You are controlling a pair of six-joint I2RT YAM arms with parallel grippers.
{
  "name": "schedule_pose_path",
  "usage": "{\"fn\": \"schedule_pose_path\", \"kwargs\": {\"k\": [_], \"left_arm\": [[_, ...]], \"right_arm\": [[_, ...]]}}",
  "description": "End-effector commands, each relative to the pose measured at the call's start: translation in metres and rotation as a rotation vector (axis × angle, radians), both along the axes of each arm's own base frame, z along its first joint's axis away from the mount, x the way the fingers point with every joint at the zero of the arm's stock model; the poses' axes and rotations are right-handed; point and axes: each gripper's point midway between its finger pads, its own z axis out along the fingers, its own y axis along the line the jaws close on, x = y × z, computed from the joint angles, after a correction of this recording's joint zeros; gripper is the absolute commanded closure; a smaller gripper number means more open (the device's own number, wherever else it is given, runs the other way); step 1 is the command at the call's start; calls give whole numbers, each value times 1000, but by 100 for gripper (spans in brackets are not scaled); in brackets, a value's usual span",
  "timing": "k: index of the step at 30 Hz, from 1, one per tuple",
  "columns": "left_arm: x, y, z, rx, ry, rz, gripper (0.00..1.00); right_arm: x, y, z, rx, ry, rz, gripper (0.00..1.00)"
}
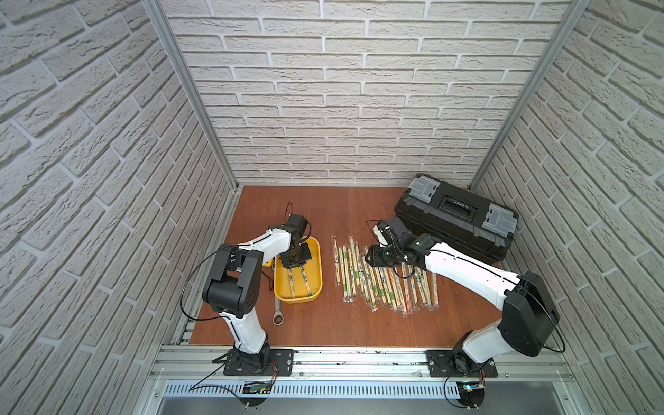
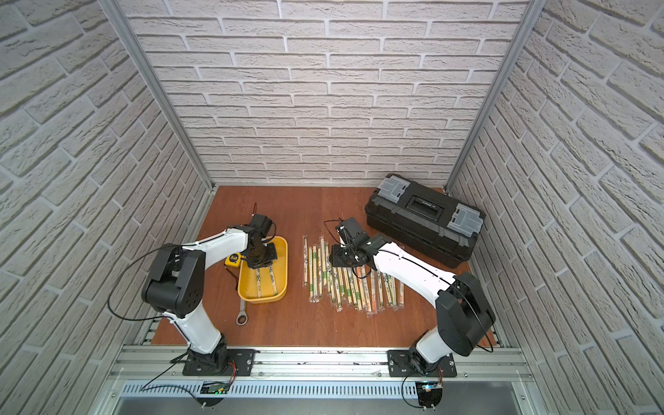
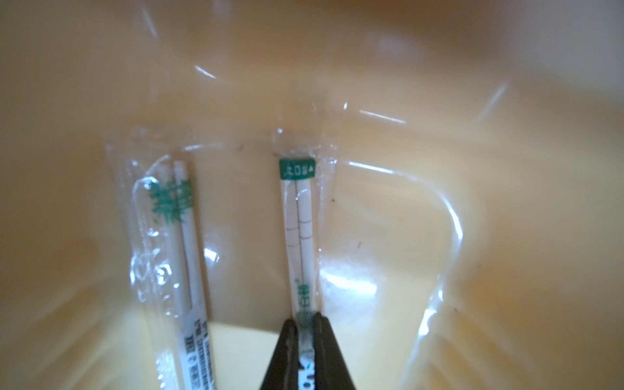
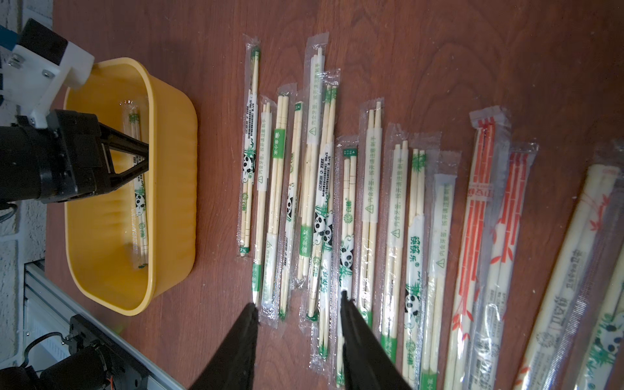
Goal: Take the paired disposable chopsticks out of the storage box
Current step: Pick up the paired disposable chopsticks from the storage box, then place the paired disposable chopsticks at the center of the board.
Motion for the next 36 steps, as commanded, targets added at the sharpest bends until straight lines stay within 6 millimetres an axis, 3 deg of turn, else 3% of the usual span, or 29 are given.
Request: {"fn": "schedule_pose_path", "kwargs": {"k": [1, 15, 20, 25, 31, 36], "left_arm": [[-15, 1, 9, 11, 42, -20, 100], [10, 2, 75, 12, -92, -58, 100], [24, -16, 107, -14, -160, -103, 100], [38, -50, 126, -41, -206, -174, 100], [50, -92, 110, -64, -189, -227, 100], [52, -105, 78, -55, -138, -232, 100]], "right_arm": [[7, 3, 23, 31, -57, -3, 58], [10, 7, 23, 39, -54, 3, 58], [12, 8, 21, 34, -55, 4, 58], [10, 6, 15, 25, -48, 2, 58], [6, -1, 9, 14, -44, -5, 58], [2, -9, 7, 2, -43, -13, 58]]}}
